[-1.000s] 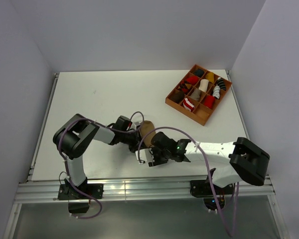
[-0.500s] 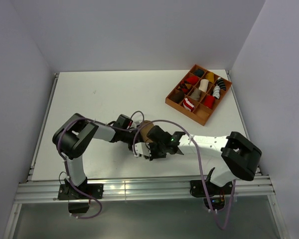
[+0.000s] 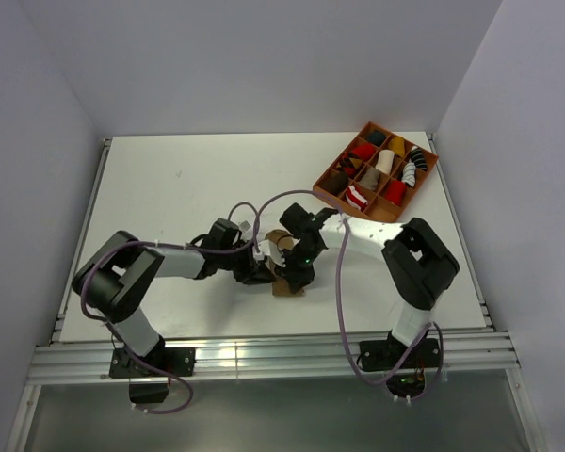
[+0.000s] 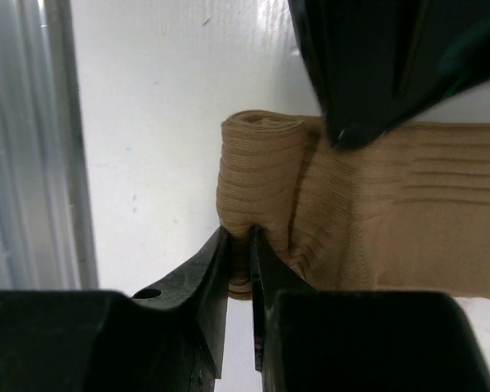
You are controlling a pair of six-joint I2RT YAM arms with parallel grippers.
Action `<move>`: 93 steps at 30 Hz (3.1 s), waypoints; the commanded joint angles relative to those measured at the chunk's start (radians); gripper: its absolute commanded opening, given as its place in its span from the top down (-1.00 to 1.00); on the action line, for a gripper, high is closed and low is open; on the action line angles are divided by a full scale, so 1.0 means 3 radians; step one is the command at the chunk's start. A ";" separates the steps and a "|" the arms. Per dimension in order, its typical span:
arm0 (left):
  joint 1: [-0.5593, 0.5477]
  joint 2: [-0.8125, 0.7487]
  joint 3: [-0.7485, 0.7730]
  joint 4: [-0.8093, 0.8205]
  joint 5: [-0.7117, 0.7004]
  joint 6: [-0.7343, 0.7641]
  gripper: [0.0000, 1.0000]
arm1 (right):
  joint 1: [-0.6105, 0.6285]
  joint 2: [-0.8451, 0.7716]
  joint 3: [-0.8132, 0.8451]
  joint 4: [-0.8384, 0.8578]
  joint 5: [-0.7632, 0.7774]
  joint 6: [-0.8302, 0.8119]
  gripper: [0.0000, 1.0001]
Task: Roll the socks
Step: Roll the sock at the center of the board.
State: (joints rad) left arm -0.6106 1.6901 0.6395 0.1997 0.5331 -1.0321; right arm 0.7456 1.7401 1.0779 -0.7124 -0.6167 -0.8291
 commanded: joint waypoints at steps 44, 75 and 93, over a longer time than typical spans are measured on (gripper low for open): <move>-0.1028 -0.0296 -0.0639 0.1886 -0.1123 0.1395 0.05 | -0.0726 0.2028 0.1888 -0.2289 -0.0997 -0.0238 0.62; -0.0936 0.0267 -0.0470 0.1350 -0.0755 0.0629 0.99 | -0.0834 0.1303 0.1296 -0.1216 -0.0599 0.0565 0.24; -0.0414 0.0451 -0.0204 0.0429 0.0145 -0.0062 0.99 | -0.1263 0.0178 0.0616 -0.0055 -0.0230 0.0975 0.14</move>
State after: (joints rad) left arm -0.7586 1.7760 0.5785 0.5705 0.5262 -1.0386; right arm 0.3870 1.8668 1.2881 -0.7948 -0.7158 -0.5201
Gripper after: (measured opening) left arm 0.113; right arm 0.430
